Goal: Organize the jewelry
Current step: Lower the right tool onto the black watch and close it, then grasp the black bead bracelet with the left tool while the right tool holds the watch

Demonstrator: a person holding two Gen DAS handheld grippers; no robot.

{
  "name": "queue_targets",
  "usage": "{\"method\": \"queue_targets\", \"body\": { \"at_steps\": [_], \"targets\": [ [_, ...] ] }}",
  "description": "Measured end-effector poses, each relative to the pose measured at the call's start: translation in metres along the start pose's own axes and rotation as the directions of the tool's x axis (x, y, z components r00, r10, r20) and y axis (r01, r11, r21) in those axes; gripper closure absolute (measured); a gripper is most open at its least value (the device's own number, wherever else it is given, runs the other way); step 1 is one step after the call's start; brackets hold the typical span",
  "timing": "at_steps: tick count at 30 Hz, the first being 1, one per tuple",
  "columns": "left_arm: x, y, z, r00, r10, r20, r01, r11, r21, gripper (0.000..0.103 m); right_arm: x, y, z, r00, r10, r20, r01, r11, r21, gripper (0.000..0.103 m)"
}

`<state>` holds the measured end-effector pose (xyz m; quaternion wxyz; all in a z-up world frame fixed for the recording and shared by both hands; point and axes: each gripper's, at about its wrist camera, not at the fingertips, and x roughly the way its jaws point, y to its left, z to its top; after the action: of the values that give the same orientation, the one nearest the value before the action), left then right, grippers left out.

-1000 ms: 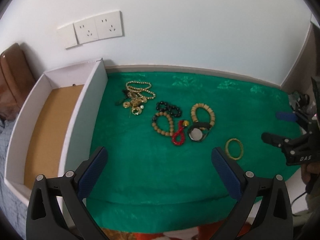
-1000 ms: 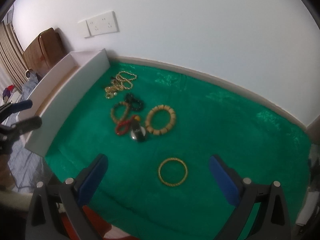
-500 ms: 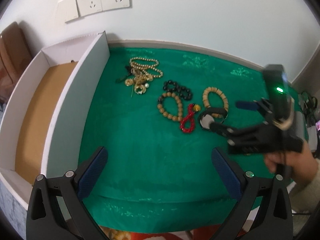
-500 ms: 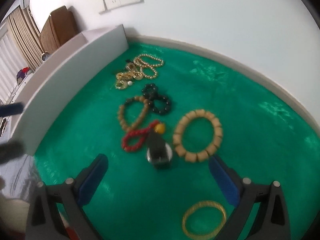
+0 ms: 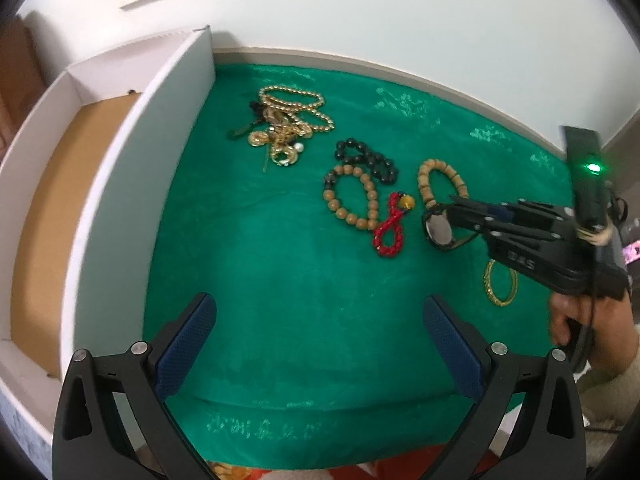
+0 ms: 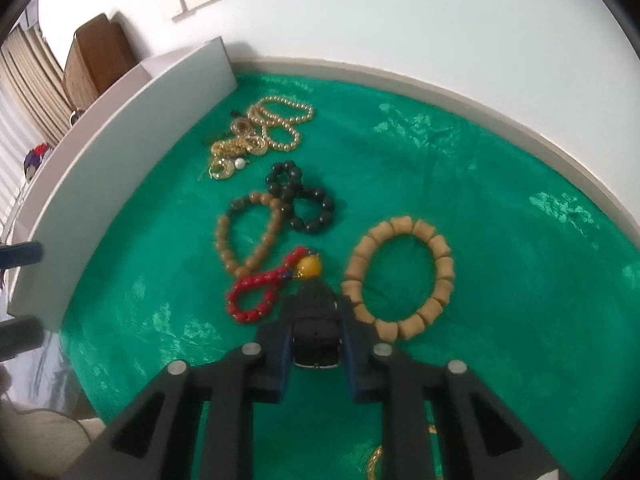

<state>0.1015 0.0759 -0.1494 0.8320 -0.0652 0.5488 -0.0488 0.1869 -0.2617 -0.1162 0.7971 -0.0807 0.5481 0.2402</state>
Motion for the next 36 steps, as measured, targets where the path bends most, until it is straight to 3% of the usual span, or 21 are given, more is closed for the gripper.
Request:
{"method": "queue_targets", "body": {
  "at_steps": [3, 8, 13, 15, 19, 21, 22, 23, 28, 32, 36],
  "targets": [
    [0.011, -0.003, 0.014, 0.999, -0.032, -0.014, 0.033, 0.999, 0.013, 0.001, -0.015, -0.003, -0.002, 1.0, 0.002, 0.027, -0.003, 0.999, 0.036, 0.082],
    [0.046, -0.031, 0.066, 0.994, -0.11, -0.013, 0.111, 0.989, 0.096, 0.001, -0.048, -0.01, -0.013, 0.998, 0.017, 0.064, -0.024, 0.994, 0.109, 0.082],
    [0.107, -0.05, 0.119, 0.994, -0.097, -0.053, 0.103, 0.988, 0.117, 0.004, -0.072, -0.015, -0.024, 0.996, 0.027, 0.086, -0.04, 0.989, 0.144, 0.082],
    [0.129, -0.052, 0.131, 0.994, -0.068, -0.085, 0.077, 0.991, 0.112, 0.02, -0.076, -0.017, -0.029, 0.995, 0.028, 0.097, -0.042, 0.988, 0.15, 0.082],
    [0.161, -0.063, 0.141, 0.991, -0.002, -0.134, 0.02, 0.991, 0.131, 0.038, -0.088, -0.023, -0.041, 0.994, 0.027, 0.108, -0.045, 0.985, 0.168, 0.082],
    [0.163, -0.069, 0.141, 0.993, 0.052, -0.105, -0.035, 0.986, 0.162, 0.068, -0.09, -0.028, -0.047, 0.994, 0.023, 0.111, -0.043, 0.984, 0.174, 0.082],
    [0.162, -0.071, 0.141, 0.994, 0.06, -0.095, -0.043, 0.984, 0.174, 0.072, -0.092, -0.031, -0.05, 0.993, 0.02, 0.113, -0.04, 0.983, 0.181, 0.082],
    [0.16, -0.071, 0.142, 0.995, 0.046, -0.09, -0.029, 0.985, 0.172, 0.092, -0.094, -0.033, -0.051, 0.993, 0.017, 0.115, -0.038, 0.982, 0.185, 0.082],
    [0.13, -0.064, 0.145, 0.999, -0.003, -0.037, 0.008, 0.992, 0.124, 0.093, -0.096, -0.039, -0.051, 0.993, 0.009, 0.12, -0.033, 0.98, 0.194, 0.082],
    [0.071, -0.046, 0.147, 0.996, -0.08, 0.034, 0.079, 0.996, 0.035, 0.093, -0.1, -0.031, -0.04, 0.991, 0.022, 0.134, -0.045, 0.984, 0.17, 0.082],
    [-0.022, -0.014, 0.137, 0.979, -0.135, 0.153, 0.143, 0.989, -0.042, 0.093, -0.106, -0.007, -0.012, 0.985, 0.053, 0.163, -0.07, 0.992, 0.101, 0.082]
  ]
}}
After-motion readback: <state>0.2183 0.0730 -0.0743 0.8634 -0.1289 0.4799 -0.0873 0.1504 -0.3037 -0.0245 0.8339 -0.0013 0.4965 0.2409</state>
